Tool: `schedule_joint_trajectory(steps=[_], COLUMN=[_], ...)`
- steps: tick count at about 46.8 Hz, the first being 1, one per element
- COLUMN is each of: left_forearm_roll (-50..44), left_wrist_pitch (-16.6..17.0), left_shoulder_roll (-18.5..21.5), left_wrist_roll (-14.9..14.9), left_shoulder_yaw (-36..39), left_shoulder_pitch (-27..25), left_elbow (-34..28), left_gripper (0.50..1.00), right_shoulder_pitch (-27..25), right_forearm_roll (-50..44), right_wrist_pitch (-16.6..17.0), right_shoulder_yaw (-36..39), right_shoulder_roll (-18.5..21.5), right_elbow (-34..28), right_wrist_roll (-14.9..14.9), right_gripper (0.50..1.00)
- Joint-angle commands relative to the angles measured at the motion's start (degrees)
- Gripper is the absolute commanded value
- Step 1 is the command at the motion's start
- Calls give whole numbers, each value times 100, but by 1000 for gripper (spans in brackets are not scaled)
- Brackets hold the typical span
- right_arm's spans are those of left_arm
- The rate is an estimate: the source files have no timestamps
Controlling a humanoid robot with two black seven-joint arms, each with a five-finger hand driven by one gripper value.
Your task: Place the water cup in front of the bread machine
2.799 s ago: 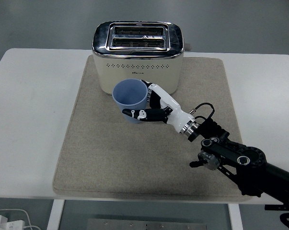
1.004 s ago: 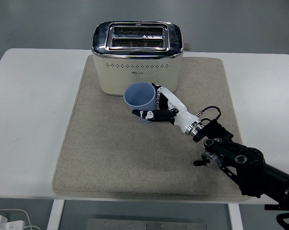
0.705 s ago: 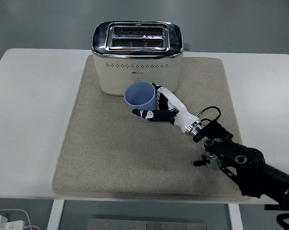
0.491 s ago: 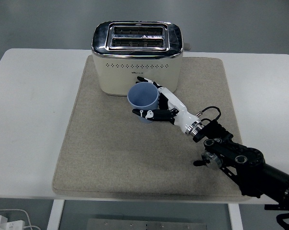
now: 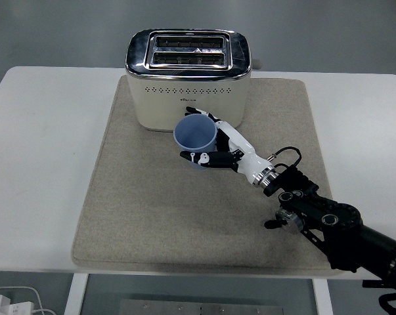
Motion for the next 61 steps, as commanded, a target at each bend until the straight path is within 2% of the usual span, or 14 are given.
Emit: schedule_joint_trajectory(steps=[1,61], left_forearm_roll=[0,0], left_wrist_pitch=[0,0], left_shoulder_roll=[0,0], left_wrist_roll=[7,-2], left_shoulder_yaw=[0,0], left_shoulder_pitch=[0,0], left_elbow=[-2,16], left_gripper=[1000,1000], right_shoulder_pitch=[-15,-41], right_forearm_roll=[8,8], right_wrist_pitch=[2,73], right_shoulder_yaw=[-8,27], right_shoulder_roll=[0,0], right_elbow=[-1,-27], right_wrist_roll=[0,0], right_gripper=[928,928])
